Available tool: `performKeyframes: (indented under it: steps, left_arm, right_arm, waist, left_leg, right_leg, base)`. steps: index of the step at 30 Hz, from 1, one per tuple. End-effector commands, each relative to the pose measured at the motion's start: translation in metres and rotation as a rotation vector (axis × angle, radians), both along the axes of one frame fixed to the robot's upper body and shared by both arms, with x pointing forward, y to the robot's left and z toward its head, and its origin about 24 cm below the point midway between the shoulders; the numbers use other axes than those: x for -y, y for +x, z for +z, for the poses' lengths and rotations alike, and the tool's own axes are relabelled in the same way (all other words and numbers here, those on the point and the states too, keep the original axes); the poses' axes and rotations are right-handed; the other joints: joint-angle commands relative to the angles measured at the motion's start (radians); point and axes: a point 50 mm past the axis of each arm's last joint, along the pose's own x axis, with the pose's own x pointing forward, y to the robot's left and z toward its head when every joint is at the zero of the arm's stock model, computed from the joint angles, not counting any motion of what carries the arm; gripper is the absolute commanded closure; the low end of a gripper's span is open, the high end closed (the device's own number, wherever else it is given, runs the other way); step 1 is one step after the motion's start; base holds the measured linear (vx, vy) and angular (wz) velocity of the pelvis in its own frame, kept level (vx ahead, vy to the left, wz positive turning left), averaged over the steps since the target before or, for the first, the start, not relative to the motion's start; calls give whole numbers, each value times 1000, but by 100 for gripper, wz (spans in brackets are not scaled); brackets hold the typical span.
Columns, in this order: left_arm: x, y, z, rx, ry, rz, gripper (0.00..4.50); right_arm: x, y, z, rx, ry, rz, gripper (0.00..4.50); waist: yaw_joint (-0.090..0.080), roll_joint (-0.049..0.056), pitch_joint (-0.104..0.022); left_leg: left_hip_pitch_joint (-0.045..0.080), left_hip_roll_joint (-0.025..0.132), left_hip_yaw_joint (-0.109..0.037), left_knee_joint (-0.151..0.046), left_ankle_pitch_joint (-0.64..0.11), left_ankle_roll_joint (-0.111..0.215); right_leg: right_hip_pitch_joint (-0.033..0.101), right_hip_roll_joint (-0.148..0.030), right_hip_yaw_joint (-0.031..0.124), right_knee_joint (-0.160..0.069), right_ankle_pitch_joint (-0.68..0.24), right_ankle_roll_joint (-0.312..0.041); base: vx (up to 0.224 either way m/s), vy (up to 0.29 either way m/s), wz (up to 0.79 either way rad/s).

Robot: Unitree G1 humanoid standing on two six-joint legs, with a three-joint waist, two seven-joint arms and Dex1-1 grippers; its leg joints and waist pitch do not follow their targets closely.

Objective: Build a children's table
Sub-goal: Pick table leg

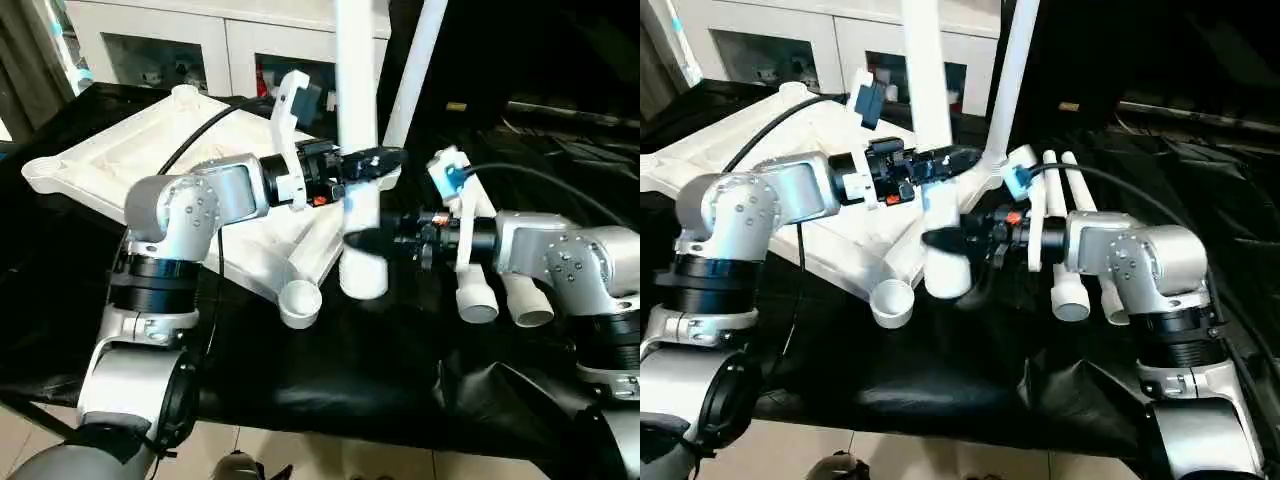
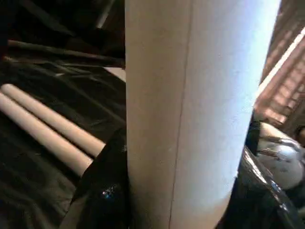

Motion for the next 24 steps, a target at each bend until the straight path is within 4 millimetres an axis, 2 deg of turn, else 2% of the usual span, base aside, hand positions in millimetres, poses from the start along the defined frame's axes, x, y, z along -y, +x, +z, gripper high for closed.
performKeyframes:
  steps: [1,4,6,9,11,18,19,22,24]
  left_arm:
    - [5,-6,5,17,-8,-51,260]
    - [7,-9,4,18,-1,-74,260]
    - [8,-11,3,18,0,-84,260]
    - [8,-12,4,15,-8,-90,260]
    - [8,-12,4,16,-9,-90,260]
    - [7,-8,8,47,-12,-46,261]
    - [6,-7,8,50,-9,-29,205]
    - [5,-4,11,36,-25,-12,191]
    - [3,-1,15,34,-41,8,156]
  right_arm:
    - [-1,-2,5,9,-8,29,149]
    - [-2,-3,4,5,-4,39,149]
    - [-3,-3,4,3,-1,43,184]
    - [-4,-3,3,0,5,51,187]
    - [-4,-3,3,-1,7,56,223]
    - [-5,-6,1,-6,7,62,252]
    - [-4,-6,1,-6,6,61,253]
    - [-4,-6,0,-6,3,60,254]
    - [-4,-7,0,-6,2,59,257]
  waist:
    - [3,-8,-84]
    - [3,-9,-84]
    - [4,-8,-86]
    - [4,-10,-90]
    - [5,-8,-90]
    - [7,-12,-92]
    - [7,-10,-91]
    - [8,-11,-92]
    - [8,-13,-92]
  left_leg:
    - [12,26,-4,-60,-125,-5]
    - [11,26,-5,-61,-123,-6]
    - [11,27,-5,-61,-120,-8]
    - [11,27,-4,-59,-116,-7]
    - [10,27,-4,-59,-109,-8]
    - [10,27,-3,-58,-106,-10]
    - [10,27,-4,-58,-109,-11]
    - [9,27,-4,-58,-105,-12]
    - [9,26,-3,-57,-102,-11]
  right_leg:
    - [60,-81,46,-79,-257,-129]
    - [59,-81,45,-79,-267,-123]
    - [60,-81,46,-78,-263,-123]
    - [61,-81,45,-77,-250,-125]
    - [61,-81,46,-76,-242,-126]
    - [61,-81,46,-75,-236,-125]
    - [60,-81,45,-75,-243,-123]
    - [62,-81,45,-75,-244,-117]
    - [62,-80,45,-75,-240,-116]
  base:
    - [0,0,0]
    - [0,0,0]
    - [0,0,0]
    - [0,0,0]
    - [0,0,0]
    - [0,0,0]
    - [0,0,0]
    - [0,0,0]
    - [0,0,0]
